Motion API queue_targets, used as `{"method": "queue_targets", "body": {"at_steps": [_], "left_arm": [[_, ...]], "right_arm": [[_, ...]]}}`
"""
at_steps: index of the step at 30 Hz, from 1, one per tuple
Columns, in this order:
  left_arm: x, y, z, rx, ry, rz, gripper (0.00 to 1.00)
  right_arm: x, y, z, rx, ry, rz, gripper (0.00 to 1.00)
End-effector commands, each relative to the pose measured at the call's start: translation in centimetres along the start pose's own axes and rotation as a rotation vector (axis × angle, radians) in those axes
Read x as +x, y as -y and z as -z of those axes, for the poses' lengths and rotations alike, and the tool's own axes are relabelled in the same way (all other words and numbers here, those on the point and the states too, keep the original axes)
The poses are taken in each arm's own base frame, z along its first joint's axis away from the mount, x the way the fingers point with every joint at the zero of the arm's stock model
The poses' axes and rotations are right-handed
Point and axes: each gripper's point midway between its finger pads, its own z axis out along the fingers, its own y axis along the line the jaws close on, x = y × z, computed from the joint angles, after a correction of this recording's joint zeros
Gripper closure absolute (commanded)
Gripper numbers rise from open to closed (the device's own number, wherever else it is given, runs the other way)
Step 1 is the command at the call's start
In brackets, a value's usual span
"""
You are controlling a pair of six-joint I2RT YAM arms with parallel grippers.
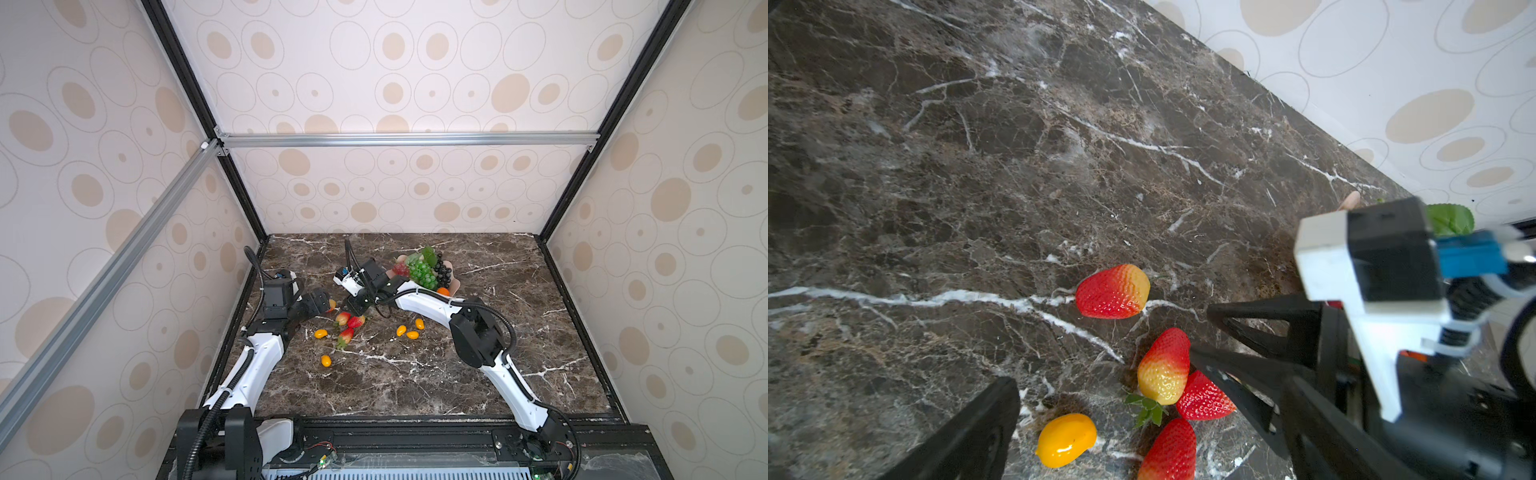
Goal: Place and organize the fake fruits in the fruit bowl
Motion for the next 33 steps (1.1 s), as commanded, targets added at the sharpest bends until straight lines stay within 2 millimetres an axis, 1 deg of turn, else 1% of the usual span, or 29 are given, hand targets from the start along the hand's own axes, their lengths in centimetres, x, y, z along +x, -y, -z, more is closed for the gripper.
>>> {"method": "queue_targets", "body": {"at_steps": [1, 5, 6, 11, 18, 21, 24, 27, 29, 33], "left_arm": [[-0.4, 0.4, 0.2, 0.034, 0.014, 0.015, 0.02], [-0.3, 0.4, 0.1, 0.045, 0.008, 0.017, 0.02], [-0.2, 0.4, 0.1, 0.045, 0.006, 0.018, 0.02], [-0.3, 0.5, 0.1, 0.051, 0.008, 0.019, 0.02], [-0.4, 0.5, 0.2, 0.057, 0.012, 0.016, 0.02], [-0.4, 0.3, -0.2, 0.050, 0.007, 0.019, 0.02], [-0.5, 0.0, -1.1, 0.031, -0.016, 0.022, 0.02], [-0.8, -0.1, -1.8, 0.020, -0.027, 0.029, 0.02], [-0.8, -0.3, -2.2, 0.015, -0.033, 0.047, 0.02], [-0.1, -0.3, -3.0, 0.034, -0.046, 0.129, 0.02]], "right_arm": [[0.4, 0.6, -0.6, -0.016, -0.037, 0.004, 0.63], [0.7, 1.4, -1.7, 0.002, -0.052, 0.006, 0.63], [0.0, 1.6, -1.7, 0.008, -0.038, 0.010, 0.62], [-0.7, 2.1, -2.2, 0.018, -0.027, 0.002, 0.61], [-0.6, 2.3, -2.5, 0.009, -0.036, -0.054, 0.61], [-0.8, 2.5, -2.4, 0.003, -0.028, -0.111, 0.62], [-1.8, 2.7, -1.8, 0.015, 0.010, -0.136, 0.61], [-2.8, 2.6, -1.4, 0.015, 0.038, -0.118, 0.61], [-2.8, 2.8, -1.4, 0.018, 0.036, -0.118, 0.59], [-2.8, 3.3, -1.2, 0.042, 0.041, -0.148, 0.57]]}}
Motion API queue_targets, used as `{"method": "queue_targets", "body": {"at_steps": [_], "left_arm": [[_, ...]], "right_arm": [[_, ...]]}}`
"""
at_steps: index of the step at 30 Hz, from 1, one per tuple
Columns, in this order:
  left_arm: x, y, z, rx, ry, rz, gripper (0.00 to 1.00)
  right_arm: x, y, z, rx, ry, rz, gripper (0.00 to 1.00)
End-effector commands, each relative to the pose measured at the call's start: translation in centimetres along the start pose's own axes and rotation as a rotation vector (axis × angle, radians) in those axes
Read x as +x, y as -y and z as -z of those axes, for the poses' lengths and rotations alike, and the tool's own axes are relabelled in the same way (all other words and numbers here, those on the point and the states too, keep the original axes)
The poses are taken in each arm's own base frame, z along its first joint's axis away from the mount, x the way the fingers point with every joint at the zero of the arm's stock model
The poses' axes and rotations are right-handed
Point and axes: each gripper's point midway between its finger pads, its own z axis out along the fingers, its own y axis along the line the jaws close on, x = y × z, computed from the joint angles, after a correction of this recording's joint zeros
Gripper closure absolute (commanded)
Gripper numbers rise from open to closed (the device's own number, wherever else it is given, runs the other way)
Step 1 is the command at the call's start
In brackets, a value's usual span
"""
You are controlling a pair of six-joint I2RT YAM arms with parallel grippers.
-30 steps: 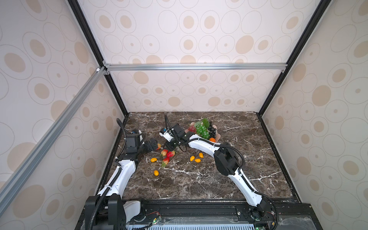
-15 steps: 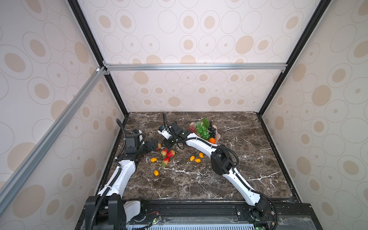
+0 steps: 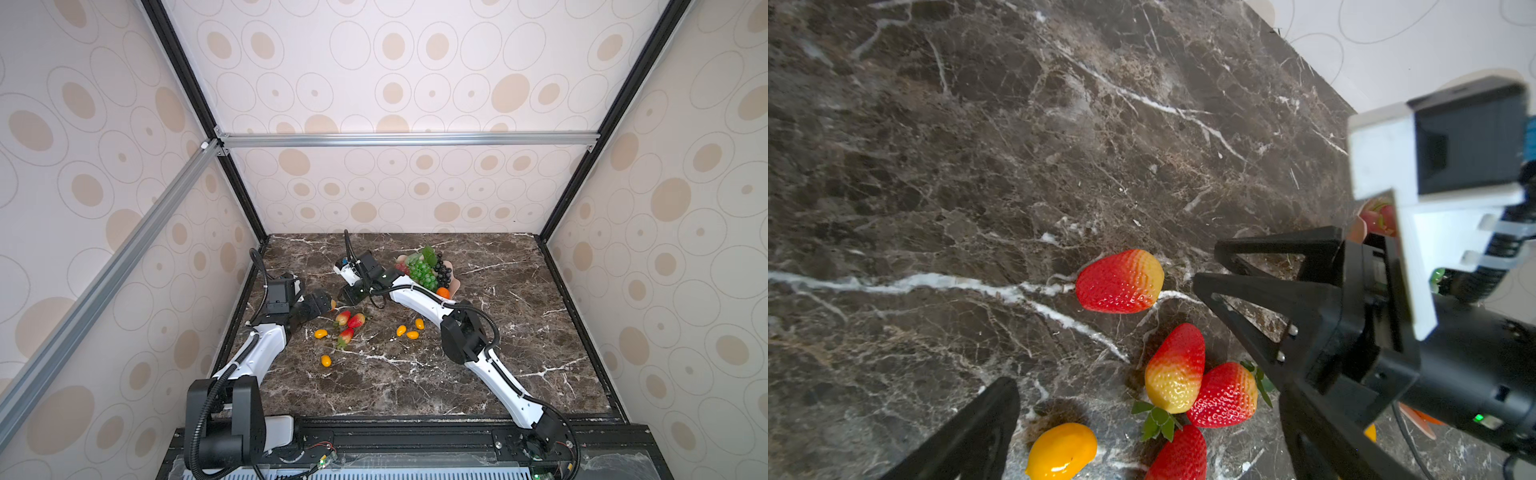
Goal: Place and organize the fake fruits in the fruit bowl
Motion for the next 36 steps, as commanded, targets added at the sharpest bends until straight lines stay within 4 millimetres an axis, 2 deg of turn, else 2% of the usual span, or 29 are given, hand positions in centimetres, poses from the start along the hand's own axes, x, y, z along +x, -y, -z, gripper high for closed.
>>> {"method": "queue_targets", "body": {"at_steps": [1, 3, 9, 12, 13, 14, 26, 36], "left_arm": [[-1.3, 1.1, 0.0, 0.060, 0.046, 0.083, 0.02], [-0.5, 1.0, -0.5, 0.078, 0.032, 0.126, 0.02], [0.0, 1.3, -1.6, 0.113, 0.014, 0.175, 0.02], [0.0, 1.4, -2.1, 0.115, 0.012, 0.185, 0.02], [0.0, 1.4, -2.3, 0.115, 0.011, 0.187, 0.02], [0.0, 1.4, -2.6, 0.115, 0.005, 0.191, 0.02], [0.8, 1.4, -5.1, 0.130, -0.042, 0.229, 0.02], [1.0, 1.3, -7.0, 0.129, -0.068, 0.242, 0.02]], "right_arm": [[-0.9, 0.4, 0.8, 0.027, 0.026, -0.025, 0.56], [-1.1, 0.7, 1.1, 0.047, 0.039, -0.034, 0.54], [-1.4, 1.2, 2.2, 0.082, 0.041, -0.044, 0.54], [-1.8, 1.0, 3.1, 0.087, 0.059, -0.038, 0.54], [-2.5, 0.7, 3.8, 0.086, 0.083, -0.031, 0.54], [-1.6, 0.9, 3.6, 0.090, 0.066, -0.036, 0.54], [-3.9, -0.4, 8.1, 0.102, 0.149, -0.019, 0.54], [-3.9, -0.7, 10.9, 0.133, 0.189, -0.011, 0.54]]}}
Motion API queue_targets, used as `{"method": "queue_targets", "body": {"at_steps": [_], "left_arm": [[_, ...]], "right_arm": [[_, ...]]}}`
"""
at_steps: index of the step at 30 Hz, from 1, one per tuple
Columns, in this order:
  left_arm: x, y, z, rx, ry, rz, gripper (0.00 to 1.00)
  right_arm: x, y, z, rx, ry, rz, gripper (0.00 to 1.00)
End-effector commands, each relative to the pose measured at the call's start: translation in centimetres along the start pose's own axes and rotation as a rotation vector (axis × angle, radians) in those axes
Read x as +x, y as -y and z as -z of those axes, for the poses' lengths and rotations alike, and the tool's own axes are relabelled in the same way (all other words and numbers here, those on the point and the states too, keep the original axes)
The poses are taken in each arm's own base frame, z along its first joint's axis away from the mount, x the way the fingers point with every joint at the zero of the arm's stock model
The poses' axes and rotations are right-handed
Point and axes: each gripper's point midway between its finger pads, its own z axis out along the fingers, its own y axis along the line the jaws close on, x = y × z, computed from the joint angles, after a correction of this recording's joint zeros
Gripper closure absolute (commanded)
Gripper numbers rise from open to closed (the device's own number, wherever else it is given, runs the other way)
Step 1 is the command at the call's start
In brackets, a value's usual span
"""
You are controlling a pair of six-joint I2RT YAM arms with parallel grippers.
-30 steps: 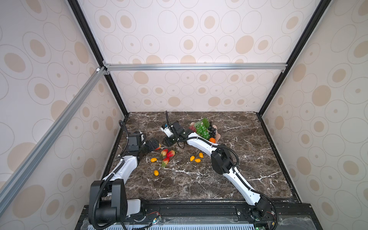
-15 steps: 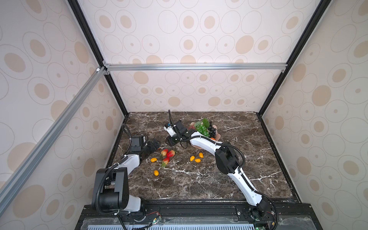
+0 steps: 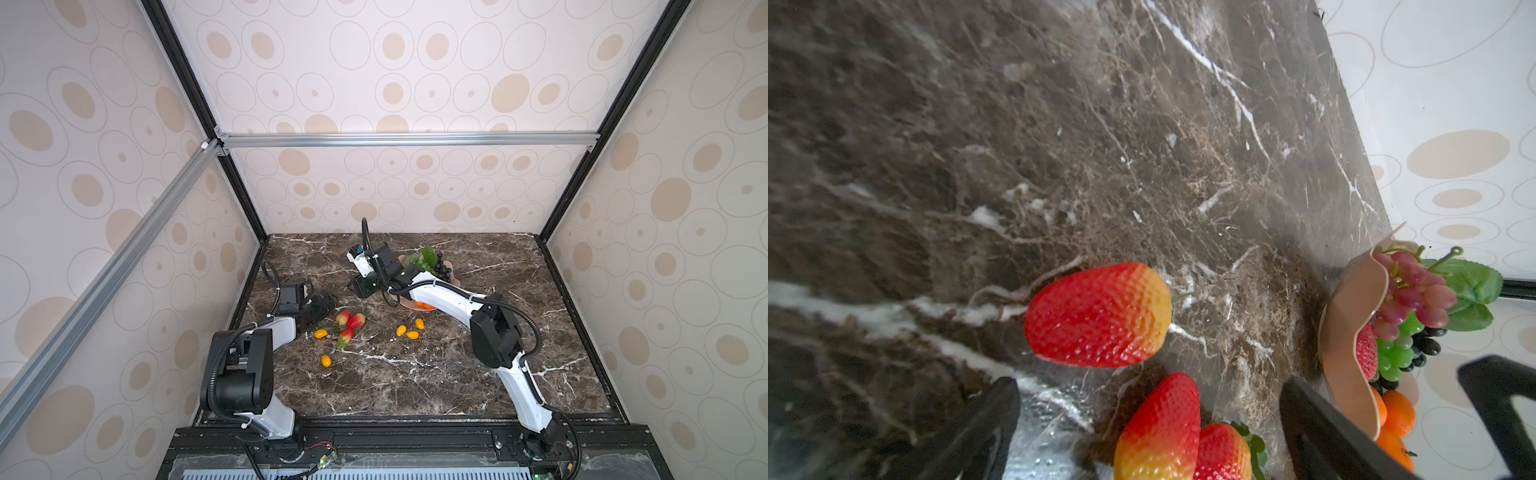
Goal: Place and organize the fake fruits in the fruit bowl
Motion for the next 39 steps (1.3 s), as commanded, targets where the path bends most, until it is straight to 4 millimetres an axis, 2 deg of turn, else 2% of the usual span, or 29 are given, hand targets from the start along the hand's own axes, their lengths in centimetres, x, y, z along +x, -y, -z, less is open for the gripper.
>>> {"method": "queue_targets", "body": {"at_steps": [1, 11, 18, 28, 39], "left_arm": [[-1.4, 1.7, -0.5, 0.042, 0.023, -0.011, 0.02], [-2.0, 1.5, -2.3, 0.027, 0.009, -0.011, 0.02], [-2.1, 1.7, -2.6, 0.033, 0.003, -0.013, 0.02], [-2.2, 2.0, -2.9, 0.050, -0.005, -0.013, 0.02], [-3.7, 1.1, -0.4, -0.060, 0.086, -0.035, 0.02]], "right_arm": [[-1.6, 0.0, 1.9, 0.018, 0.055, 0.007, 0.54], [-1.1, 0.1, 2.8, 0.028, 0.058, 0.011, 0.53], [0.0, 0.3, 2.4, 0.026, 0.031, 0.005, 0.53], [2.4, -1.0, -1.2, -0.085, -0.084, -0.036, 0.56], [3.8, -2.1, -4.7, -0.184, -0.175, -0.096, 0.59]]}}
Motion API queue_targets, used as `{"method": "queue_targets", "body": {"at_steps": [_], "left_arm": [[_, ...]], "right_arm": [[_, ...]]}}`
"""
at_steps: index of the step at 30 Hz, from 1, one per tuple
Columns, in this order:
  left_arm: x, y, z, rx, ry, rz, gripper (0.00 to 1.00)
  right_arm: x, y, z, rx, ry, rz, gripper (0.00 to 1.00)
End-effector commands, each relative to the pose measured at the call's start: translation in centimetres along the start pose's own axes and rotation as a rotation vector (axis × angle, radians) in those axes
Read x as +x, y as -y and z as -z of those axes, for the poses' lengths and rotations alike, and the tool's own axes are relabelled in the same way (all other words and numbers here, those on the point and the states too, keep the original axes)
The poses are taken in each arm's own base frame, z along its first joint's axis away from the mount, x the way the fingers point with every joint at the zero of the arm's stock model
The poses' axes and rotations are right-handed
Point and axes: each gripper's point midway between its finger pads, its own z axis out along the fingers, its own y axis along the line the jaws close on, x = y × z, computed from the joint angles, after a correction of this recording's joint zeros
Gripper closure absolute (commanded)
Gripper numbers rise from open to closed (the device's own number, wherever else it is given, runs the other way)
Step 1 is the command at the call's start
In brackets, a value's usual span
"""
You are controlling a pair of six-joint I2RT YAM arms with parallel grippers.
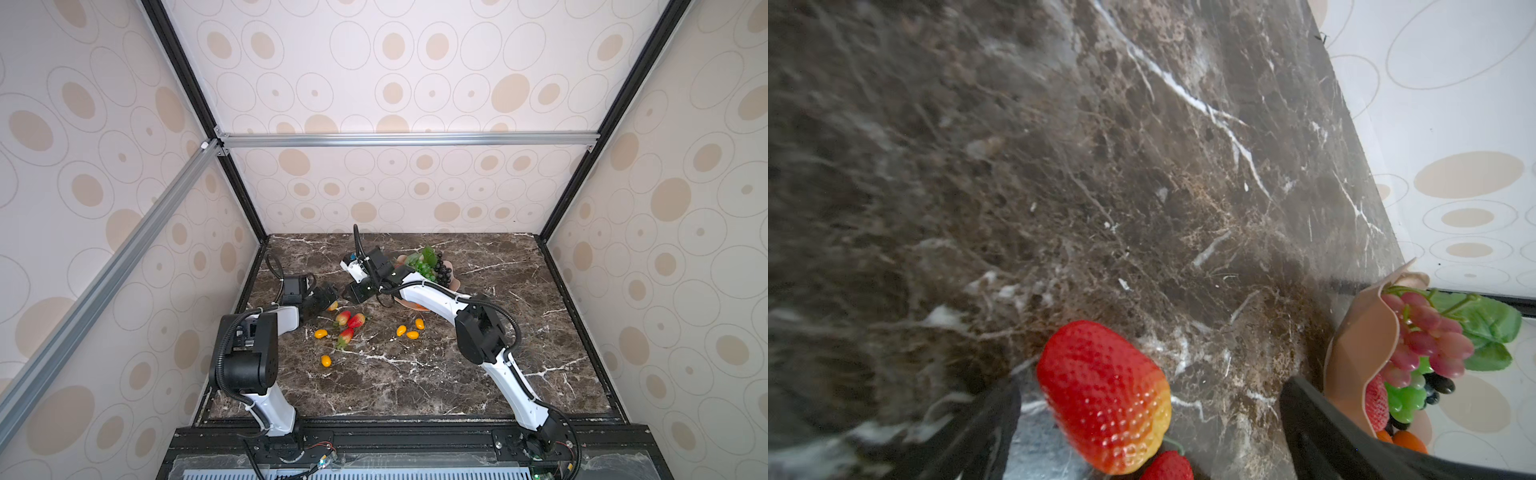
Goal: Place and organize the fake fruits in the fruit bowl
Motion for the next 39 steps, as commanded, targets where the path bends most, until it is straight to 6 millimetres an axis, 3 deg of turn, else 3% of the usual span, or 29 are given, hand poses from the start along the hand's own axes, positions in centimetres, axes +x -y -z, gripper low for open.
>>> {"method": "queue_targets", "body": {"at_steps": [1, 8, 17, 22, 39], "left_arm": [[-1.7, 0.5, 1.9, -0.045, 0.074, -0.032, 0.02], [-3.5, 2.0, 6.5, -0.058, 0.196, -0.109, 0.02], [-2.9, 2.6, 10.1, -0.070, 0.221, -0.195, 0.02], [-3.0, 3.1, 10.9, -0.055, 0.233, -0.204, 0.02], [-2.5, 2.9, 10.3, -0.054, 0.203, -0.212, 0.02]], "right_arm": [[0.7, -0.5, -0.6, -0.048, -0.043, -0.041, 0.59], [0.8, -0.8, -2.5, -0.101, -0.068, -0.095, 0.60], [1.5, -0.5, -3.8, -0.127, -0.077, -0.120, 0.60], [1.8, -0.2, -4.4, -0.145, -0.083, -0.139, 0.60], [3.0, -0.1, -5.5, -0.183, -0.111, -0.177, 0.63]]}}
